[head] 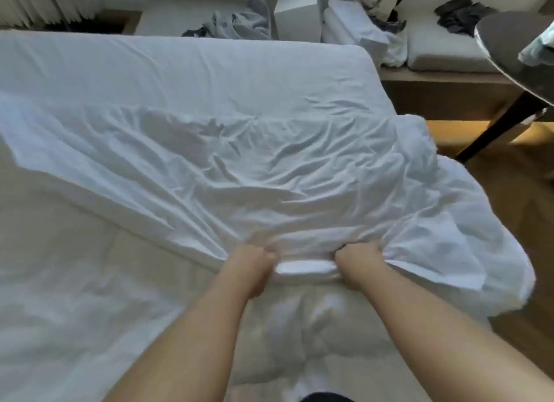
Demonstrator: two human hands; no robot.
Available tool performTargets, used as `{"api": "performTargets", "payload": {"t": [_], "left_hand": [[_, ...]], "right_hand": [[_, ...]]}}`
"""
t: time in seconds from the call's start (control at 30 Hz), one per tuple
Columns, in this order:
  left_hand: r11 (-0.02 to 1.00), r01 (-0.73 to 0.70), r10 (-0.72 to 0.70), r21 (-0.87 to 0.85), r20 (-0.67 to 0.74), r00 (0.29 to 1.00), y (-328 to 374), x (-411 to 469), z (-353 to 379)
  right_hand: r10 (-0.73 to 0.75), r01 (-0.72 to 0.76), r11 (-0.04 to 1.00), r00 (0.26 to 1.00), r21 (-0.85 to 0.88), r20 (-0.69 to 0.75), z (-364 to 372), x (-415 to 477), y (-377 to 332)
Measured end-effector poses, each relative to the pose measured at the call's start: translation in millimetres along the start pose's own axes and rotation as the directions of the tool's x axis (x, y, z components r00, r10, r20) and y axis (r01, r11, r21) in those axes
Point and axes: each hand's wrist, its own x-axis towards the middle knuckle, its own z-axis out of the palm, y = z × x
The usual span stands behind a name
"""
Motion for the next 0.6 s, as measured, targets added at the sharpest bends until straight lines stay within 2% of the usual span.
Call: {"api": "performTargets", "payload": {"t": [0.03,0.13,0.2,0.27,0.33,0.4,0.47,0.6], "left_hand": [[0.999,0.040,-0.039,-0.031,0.006,0.999,7.5,-4.1,12.7],[0.996,0.086,-0.088,-0.020,-0.103,0.991,7.9,-14.2,28.3],[0.990,0.139,-0.139,-0.012,-0.126,0.982,-5.4,-13.2,28.0],[0.978,0.207,-0.206,0.041,-0.015,0.978,-13.3,-13.4,16.5],[0.967,0.238,-0.243,0.088,0.053,0.969,-16.5,-13.1,8.8],[0.975,0.199,-0.207,0.103,0.073,0.976,-2.1,-21.8,-17.9],[0.991,0.130,-0.132,0.038,0.079,0.988,20.6,-32.9,-54.9],[0.994,-0.030,0.040,-0.108,0.087,0.995,79.6,-51.4,-132.7]], "right_hand": [[0.013,-0.013,1.000,1.000,-0.012,0.001,14.3,-2.2,-7.7],[0.010,-0.010,1.000,0.999,0.002,-0.048,32.7,-6.8,-10.9],[-0.033,0.032,0.999,0.989,-0.005,-0.141,35.4,-3.4,-4.0],[-0.032,0.026,0.999,0.977,-0.033,-0.209,38.4,0.8,7.8],[-0.064,0.061,0.998,0.980,-0.018,-0.187,37.7,-5.6,21.7],[-0.118,0.115,0.993,0.982,-0.028,-0.148,31.4,-25.3,49.3],[-0.146,0.134,0.987,0.980,-0.094,-0.138,13.2,-51.8,86.4],[-0.079,0.068,0.975,0.996,-0.213,-0.039,-34.1,-110.8,168.2]]}}
